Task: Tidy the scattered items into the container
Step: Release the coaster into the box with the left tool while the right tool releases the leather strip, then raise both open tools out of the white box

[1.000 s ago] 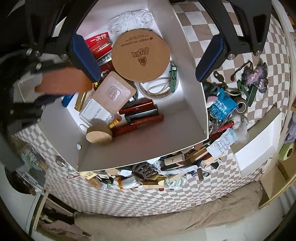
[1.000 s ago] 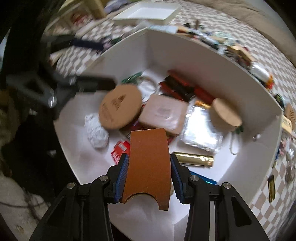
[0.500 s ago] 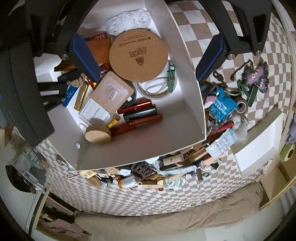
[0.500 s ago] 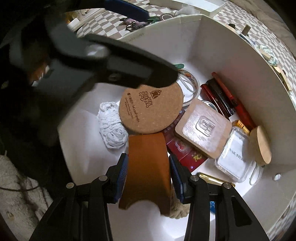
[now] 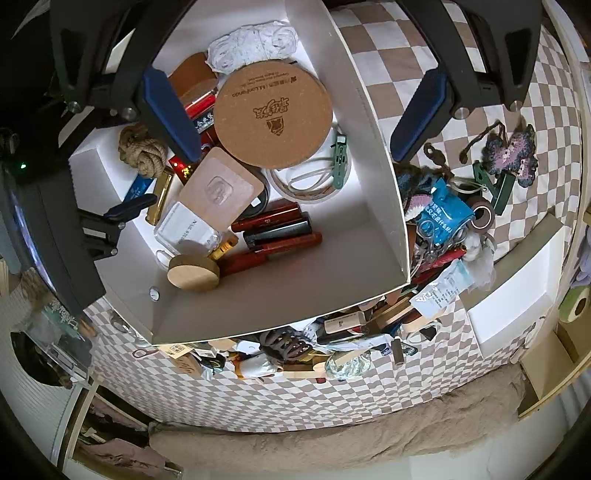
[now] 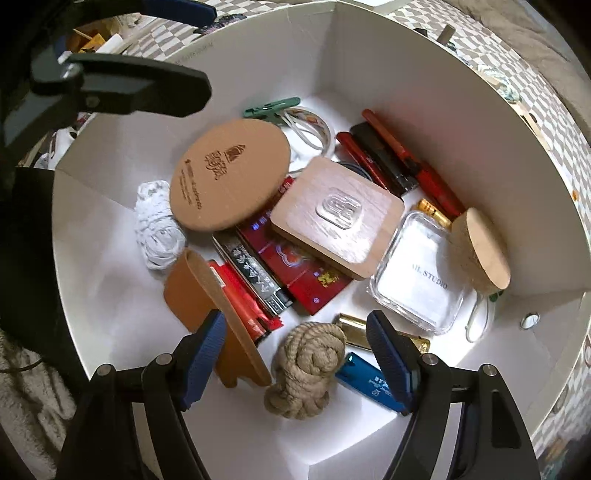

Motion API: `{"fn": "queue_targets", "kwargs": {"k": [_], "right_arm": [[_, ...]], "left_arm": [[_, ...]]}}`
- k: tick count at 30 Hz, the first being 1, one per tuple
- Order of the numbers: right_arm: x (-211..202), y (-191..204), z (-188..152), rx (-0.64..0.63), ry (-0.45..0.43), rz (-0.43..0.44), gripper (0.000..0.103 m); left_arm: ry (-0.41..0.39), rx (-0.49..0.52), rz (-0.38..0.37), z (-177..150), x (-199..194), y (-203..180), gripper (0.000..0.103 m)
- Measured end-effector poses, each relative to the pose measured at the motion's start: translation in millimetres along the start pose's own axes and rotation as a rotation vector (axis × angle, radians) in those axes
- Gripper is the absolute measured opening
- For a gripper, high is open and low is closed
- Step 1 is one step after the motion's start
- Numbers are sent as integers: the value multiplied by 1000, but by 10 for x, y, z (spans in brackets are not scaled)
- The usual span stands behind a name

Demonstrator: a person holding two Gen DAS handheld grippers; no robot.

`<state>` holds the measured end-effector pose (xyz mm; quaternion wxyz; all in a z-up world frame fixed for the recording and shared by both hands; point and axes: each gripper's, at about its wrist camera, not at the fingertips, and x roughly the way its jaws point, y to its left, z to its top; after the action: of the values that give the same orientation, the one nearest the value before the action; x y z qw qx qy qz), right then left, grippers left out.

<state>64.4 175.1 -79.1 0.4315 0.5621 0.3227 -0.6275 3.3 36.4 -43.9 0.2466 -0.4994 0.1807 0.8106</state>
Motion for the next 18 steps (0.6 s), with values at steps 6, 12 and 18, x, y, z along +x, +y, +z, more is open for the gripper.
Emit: {"fn": "queue_targets", "kwargs": {"k": [6, 12, 18], "right_arm": [[-127, -52, -15, 20, -43, -11, 79], [-227, -94, -62, 28, -71, -23, 84], [-358, -8, -17, 55, -154, -69, 103]], "left_arm": [[-6, 6, 4, 33, -19, -30, 103], [-5, -2, 15, 41, -13, -12, 103], [-19, -4, 11, 56, -37, -14, 103]]}}
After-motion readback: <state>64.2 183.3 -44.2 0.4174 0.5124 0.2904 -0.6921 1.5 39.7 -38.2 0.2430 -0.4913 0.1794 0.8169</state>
